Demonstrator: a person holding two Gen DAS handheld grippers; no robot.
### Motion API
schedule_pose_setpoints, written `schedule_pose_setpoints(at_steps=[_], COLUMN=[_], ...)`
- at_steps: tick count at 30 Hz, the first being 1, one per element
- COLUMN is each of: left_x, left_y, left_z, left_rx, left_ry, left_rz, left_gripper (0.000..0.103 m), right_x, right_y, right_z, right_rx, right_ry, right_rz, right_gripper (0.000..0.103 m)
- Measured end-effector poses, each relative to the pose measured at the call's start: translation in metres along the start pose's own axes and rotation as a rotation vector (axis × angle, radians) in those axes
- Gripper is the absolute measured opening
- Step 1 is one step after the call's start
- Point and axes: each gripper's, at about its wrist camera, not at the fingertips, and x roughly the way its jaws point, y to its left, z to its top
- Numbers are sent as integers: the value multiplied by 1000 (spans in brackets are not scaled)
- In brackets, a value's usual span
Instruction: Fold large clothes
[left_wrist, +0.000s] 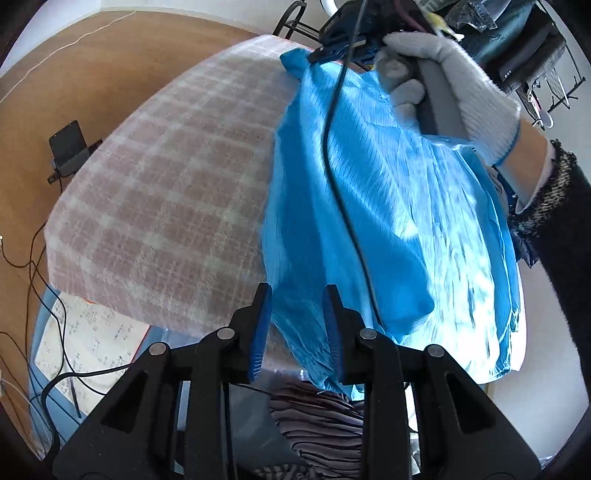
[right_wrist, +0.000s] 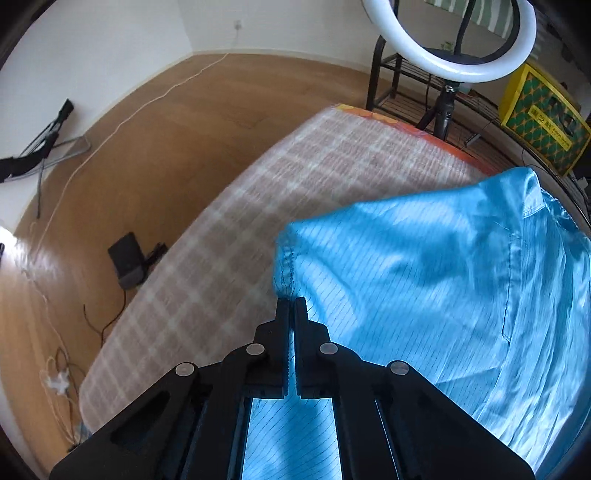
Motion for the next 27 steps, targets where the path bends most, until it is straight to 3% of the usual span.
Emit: schedule_pose_setpoints(at_steps=[2,5,6,7,13,15,18,19,21,23,26,27], left_x=[-1,-6,-6,-7,-15,-19,-19,-16,-8,5,26,31], left_y=[2,0,-2,-3,5,9,8,5,-3,-7,-5,-2], left_z=[1,1,0,0,-3,-2,0,0,0,0,-4,-5], left_rx=[-13,-8,-5,-3,-53,-83,-120,-116,-96,-76,-86,-91], left_ry=[1,-5,-4,-4,-18,-28,-25,-22,-12,10,62,78], left_rz=[-13,-28,-29,-32,-42,-72,-119,-120,-90,-33,11,28], left_gripper=[27,27,34,41,42,42,53,60,64,64,64,58], right_x=[7,0,-5,-15,-106,-145,-179,-181,-177,-162,-129,-117], right_y=[-2,-4,-6,-10,-37,-45,-48,-46,-40,-29,-15,-8], right_z=[-3,-12,-15,-21,-58,-85,-137,-154,-190,-228,-269,-281], right_rx=[13,-3,-6,1,37,21,-20,-37,-67,-77,-45,-36], right_ry=[29,26,17,5,-81,-129,-172,-175,-168,-145,-68,-43], right_rz=[47,69,74,104,306,355,325,317,297,270,325,334], right_gripper=[2,18,21,22,23,29,32,32,32,32,32,32])
